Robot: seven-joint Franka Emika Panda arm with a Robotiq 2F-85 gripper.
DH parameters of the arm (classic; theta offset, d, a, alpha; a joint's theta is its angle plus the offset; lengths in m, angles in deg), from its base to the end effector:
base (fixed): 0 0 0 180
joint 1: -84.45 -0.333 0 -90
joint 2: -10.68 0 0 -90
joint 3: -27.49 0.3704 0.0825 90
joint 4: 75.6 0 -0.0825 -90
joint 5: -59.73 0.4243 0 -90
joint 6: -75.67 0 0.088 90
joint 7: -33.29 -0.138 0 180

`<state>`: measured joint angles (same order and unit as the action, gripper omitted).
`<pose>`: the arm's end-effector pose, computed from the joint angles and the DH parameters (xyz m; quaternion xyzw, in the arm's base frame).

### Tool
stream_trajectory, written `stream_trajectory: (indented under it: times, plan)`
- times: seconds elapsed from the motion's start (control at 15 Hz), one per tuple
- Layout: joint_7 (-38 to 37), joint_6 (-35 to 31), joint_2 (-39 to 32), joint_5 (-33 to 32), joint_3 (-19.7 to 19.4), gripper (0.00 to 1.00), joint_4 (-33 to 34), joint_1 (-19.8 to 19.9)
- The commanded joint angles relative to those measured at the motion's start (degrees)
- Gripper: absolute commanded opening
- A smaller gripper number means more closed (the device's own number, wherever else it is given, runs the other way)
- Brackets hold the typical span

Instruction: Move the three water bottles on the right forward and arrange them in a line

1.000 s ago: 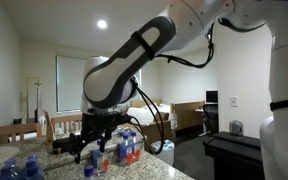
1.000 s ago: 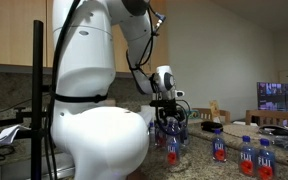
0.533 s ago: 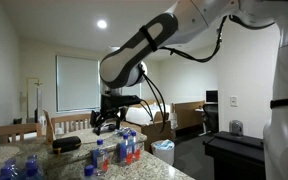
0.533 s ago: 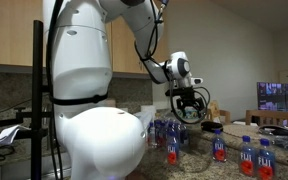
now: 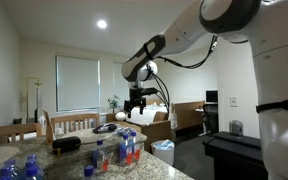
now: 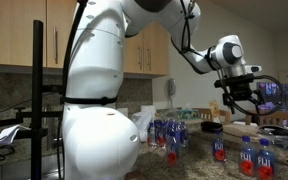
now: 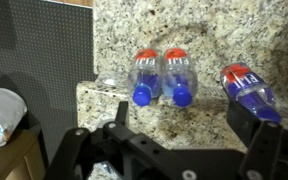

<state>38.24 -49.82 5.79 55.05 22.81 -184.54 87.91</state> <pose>0.6423 -0.0957 0.4821 0.9940 -0.0070 0.0965 0.0502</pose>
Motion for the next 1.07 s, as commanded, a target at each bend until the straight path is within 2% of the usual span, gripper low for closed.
stream_trajectory:
  times: [0.0, 0.27, 0.53, 1.0]
  plan:
    - [12.6, 7.1, -10.6, 4.8, 0.0, 1.0, 12.8, 2.7]
    - [21.8, 13.9, -18.9, 7.2, 2.6, 1.0, 20.8, 4.3]
    - [21.6, 14.4, -21.5, 6.1, 4.3, 1.0, 22.7, 3.9]
    - [19.9, 14.2, -23.6, 5.6, 4.7, 1.0, 22.3, 3.8]
